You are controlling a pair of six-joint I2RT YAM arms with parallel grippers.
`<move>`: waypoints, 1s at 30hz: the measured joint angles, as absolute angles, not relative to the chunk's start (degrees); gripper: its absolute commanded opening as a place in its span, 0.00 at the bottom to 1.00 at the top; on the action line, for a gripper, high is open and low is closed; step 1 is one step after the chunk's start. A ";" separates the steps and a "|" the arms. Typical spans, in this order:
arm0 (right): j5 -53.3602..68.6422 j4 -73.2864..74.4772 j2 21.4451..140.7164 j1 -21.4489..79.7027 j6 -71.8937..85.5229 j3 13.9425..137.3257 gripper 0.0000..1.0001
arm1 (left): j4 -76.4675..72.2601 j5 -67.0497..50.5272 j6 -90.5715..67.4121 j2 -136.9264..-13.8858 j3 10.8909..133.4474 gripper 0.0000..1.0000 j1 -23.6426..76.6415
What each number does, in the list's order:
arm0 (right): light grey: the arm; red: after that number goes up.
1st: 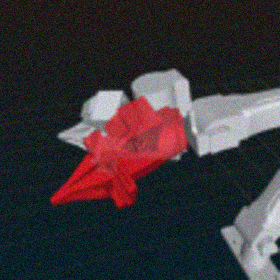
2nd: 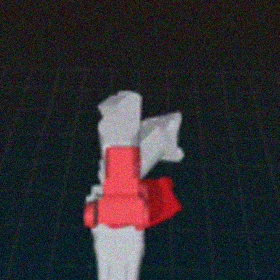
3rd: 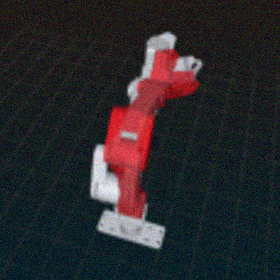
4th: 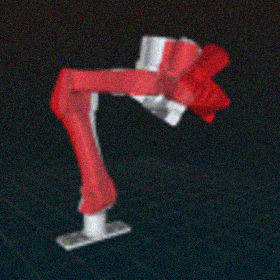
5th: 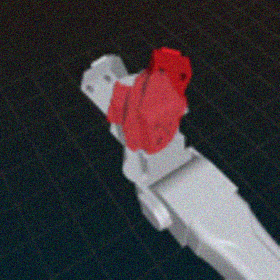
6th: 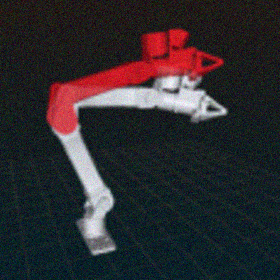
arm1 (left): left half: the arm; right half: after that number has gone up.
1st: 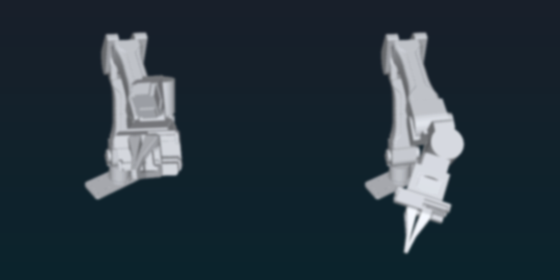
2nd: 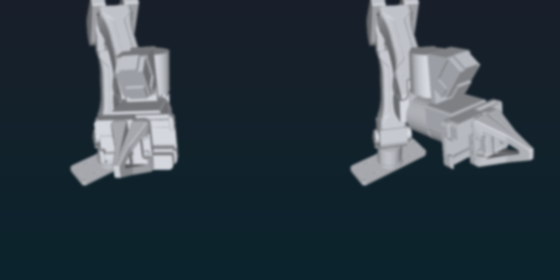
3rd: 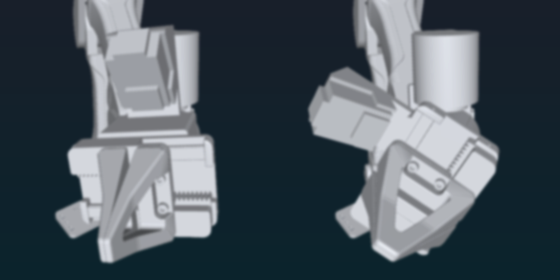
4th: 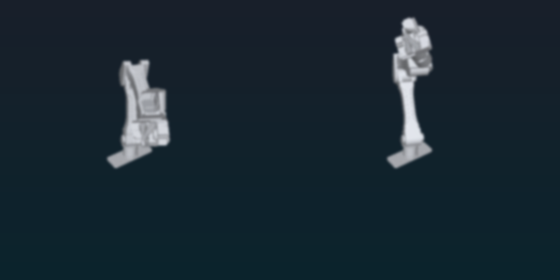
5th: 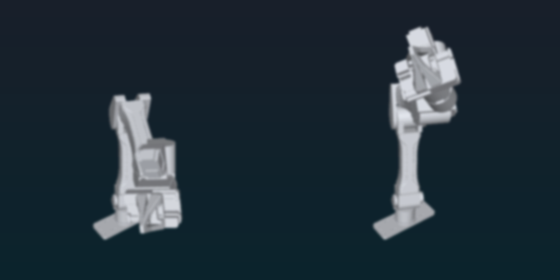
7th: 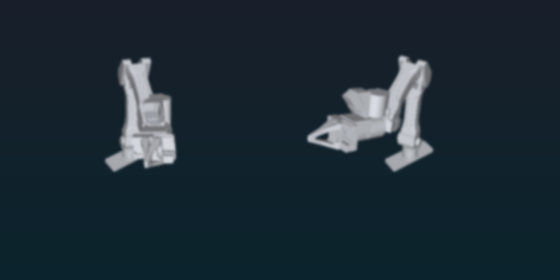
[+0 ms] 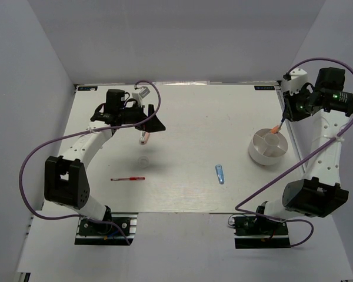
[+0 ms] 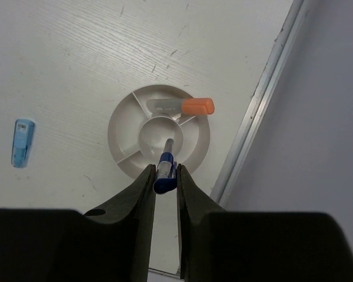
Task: Sort the stationery into containers
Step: Place the stationery into the container
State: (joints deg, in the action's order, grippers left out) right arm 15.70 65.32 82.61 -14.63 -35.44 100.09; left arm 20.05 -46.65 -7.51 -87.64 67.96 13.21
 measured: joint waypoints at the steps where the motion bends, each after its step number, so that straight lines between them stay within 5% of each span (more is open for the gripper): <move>1: 16.14 65.80 82.61 -14.96 -35.51 100.29 0.00 | 20.29 -46.63 -7.27 -87.64 67.96 0.98 13.15; 17: 19.68 64.42 83.24 -17.04 -35.62 89.91 0.00 | 33.47 -48.53 7.35 -87.26 69.25 0.95 8.75; 20: 19.64 63.26 83.26 -17.23 -35.92 87.92 0.09 | 41.50 -48.53 17.23 -87.02 70.32 0.93 8.19; 24: 19.70 62.57 83.26 -17.28 -35.68 87.64 0.38 | 53.08 -46.04 32.71 -86.70 70.54 0.87 8.03; 30: 20.12 63.18 84.75 -17.28 -34.61 91.13 0.49 | 63.92 -37.50 52.45 -82.46 62.41 0.84 7.75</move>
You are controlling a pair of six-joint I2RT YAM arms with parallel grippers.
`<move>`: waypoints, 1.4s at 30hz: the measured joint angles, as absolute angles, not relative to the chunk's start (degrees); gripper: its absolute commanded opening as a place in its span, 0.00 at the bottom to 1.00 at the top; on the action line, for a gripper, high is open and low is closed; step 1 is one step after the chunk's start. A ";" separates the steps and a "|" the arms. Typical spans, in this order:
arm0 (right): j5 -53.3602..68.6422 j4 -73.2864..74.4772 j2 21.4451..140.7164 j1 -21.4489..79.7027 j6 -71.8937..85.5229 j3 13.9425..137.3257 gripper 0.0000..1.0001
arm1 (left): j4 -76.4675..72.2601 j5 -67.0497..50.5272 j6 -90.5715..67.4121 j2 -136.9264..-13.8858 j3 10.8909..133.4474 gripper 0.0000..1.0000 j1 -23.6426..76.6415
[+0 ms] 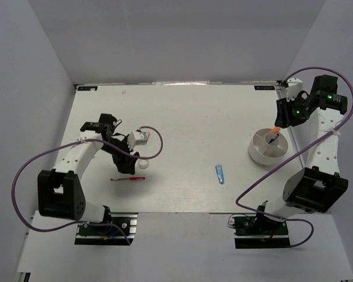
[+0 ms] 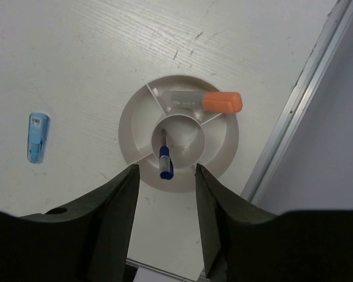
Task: Sort the stationery into containers
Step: Place the stationery into the container, then grab a piece of stationery with the left arm, then pass the stationery from the left arm to the right
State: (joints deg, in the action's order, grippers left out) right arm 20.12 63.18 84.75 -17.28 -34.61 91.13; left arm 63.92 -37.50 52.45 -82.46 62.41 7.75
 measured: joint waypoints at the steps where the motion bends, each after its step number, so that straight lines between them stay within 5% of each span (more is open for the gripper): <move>1: 20.29 63.26 85.01 -17.28 -34.46 92.33 0.50 | 64.58 -35.83 54.22 -81.14 60.58 0.84 7.79; 17: 27.16 70.35 91.18 -17.23 -30.57 113.99 0.51 | 53.34 -19.31 63.22 -73.63 40.97 0.75 8.27; 20: 27.53 70.91 91.18 -17.23 -30.33 113.75 0.51 | 47.33 -16.82 63.72 -71.99 34.94 0.66 8.27; 32: 30.28 70.35 89.03 -16.43 -28.69 108.31 0.46 | 33.61 -19.59 63.00 -67.85 29.82 0.00 8.36; 42: 39.00 67.81 85.14 -10.92 -27.24 106.78 0.50 | 46.72 -32.88 53.23 -65.58 41.23 0.00 8.69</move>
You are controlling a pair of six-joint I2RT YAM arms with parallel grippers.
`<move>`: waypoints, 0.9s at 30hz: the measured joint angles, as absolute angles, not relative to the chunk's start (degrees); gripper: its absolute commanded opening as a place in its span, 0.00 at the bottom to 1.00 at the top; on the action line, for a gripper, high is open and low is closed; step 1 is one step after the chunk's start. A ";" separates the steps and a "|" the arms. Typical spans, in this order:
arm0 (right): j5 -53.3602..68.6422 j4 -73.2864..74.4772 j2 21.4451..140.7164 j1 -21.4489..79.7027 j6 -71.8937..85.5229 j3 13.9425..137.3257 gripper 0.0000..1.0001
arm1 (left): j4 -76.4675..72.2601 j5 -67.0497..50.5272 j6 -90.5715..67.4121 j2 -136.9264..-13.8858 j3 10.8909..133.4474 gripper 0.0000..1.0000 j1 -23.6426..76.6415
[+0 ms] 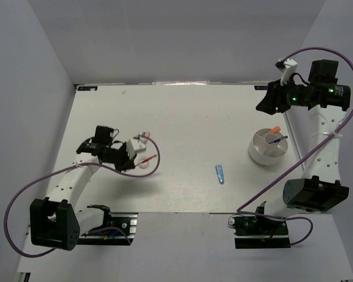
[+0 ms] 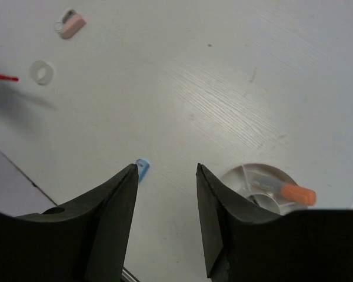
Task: Sort the stationery into containers
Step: Pass the stationery from the left arm to the right
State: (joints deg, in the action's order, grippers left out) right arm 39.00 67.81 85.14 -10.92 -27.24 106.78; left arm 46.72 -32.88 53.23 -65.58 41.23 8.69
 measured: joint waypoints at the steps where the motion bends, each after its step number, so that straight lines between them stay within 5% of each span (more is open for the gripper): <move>1: 40.05 67.77 85.06 -9.85 -26.83 106.69 0.51 | 47.13 -35.90 50.37 -65.60 45.15 0.00 8.88; 6: 45.50 64.90 85.58 -0.40 -23.35 102.76 0.59 | 43.97 -50.02 34.74 -71.81 60.29 0.00 9.69; 12: 52.21 63.35 89.23 10.04 -20.05 103.11 0.72 | 30.63 -60.93 10.66 -79.29 59.83 0.00 11.33; 27: 60.14 59.96 99.13 22.41 -12.71 108.03 0.72 | 1.85 -71.00 -22.41 -78.22 56.86 0.00 17.56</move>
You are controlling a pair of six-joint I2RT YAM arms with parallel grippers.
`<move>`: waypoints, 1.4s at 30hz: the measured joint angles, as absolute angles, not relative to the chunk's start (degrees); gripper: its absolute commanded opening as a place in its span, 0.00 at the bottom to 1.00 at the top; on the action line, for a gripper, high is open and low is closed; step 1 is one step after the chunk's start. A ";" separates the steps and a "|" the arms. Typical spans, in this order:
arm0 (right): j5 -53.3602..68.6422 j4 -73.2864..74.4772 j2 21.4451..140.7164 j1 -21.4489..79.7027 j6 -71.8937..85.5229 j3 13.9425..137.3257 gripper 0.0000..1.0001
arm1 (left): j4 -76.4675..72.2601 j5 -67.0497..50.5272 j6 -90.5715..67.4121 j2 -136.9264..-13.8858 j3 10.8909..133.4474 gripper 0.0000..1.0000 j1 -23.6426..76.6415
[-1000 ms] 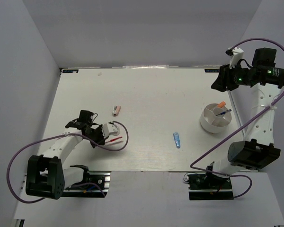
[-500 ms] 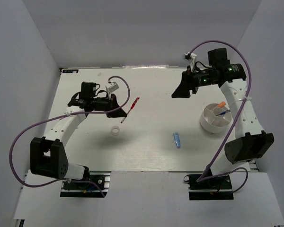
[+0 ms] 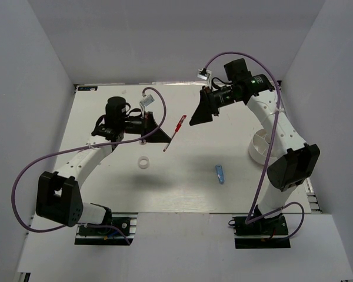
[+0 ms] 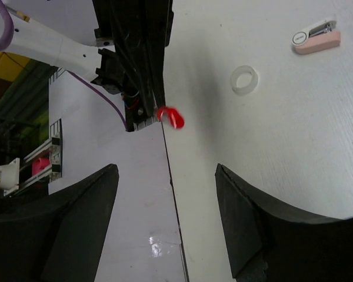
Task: Sort the stationery into containers
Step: Pass the stationery from the left arm to the right, then place the stationery into the container
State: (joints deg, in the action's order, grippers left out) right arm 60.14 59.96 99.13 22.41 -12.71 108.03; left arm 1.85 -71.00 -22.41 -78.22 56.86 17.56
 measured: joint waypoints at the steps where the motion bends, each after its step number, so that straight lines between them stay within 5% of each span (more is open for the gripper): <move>1: 60.27 59.61 99.90 23.07 -12.38 109.01 0.72 | 0.78 -71.61 -23.53 -78.24 56.71 0.00 17.89; 10: 61.54 58.92 100.55 26.94 -12.62 111.35 0.57 | -3.64 -74.35 -27.88 -78.48 56.69 0.00 19.18; 18: 61.34 58.50 101.73 28.53 -13.69 113.38 0.16 | -6.07 -75.92 -29.63 -78.54 56.69 0.00 19.90; 19: 61.49 58.50 101.89 28.51 -13.58 113.45 0.01 | -6.09 -75.90 -29.58 -78.54 56.66 0.06 19.94; 21: 61.71 58.54 101.95 28.53 -13.47 113.49 0.00 | -6.07 -75.83 -29.28 -78.56 56.49 0.24 19.99; 22: 61.54 58.50 101.97 28.53 -13.45 113.51 0.00 | -5.96 -75.77 -29.08 -78.56 56.49 0.54 19.99; 24: 60.64 58.50 101.95 28.51 -13.74 113.51 0.00 | -4.89 -74.91 -27.97 -78.54 56.49 0.91 19.99; 25: 59.68 58.50 101.93 28.38 -13.93 113.51 0.00 | -3.84 -74.32 -27.33 -78.54 56.49 0.98 19.90; 34: 45.93 60.64 92.36 19.64 -18.74 107.44 0.00 | 13.52 -62.24 -19.11 -80.31 63.07 0.98 16.25; 42: 30.83 61.93 82.83 -4.43 -24.45 99.74 0.00 | 19.97 -50.28 -13.19 -83.72 69.52 0.98 14.11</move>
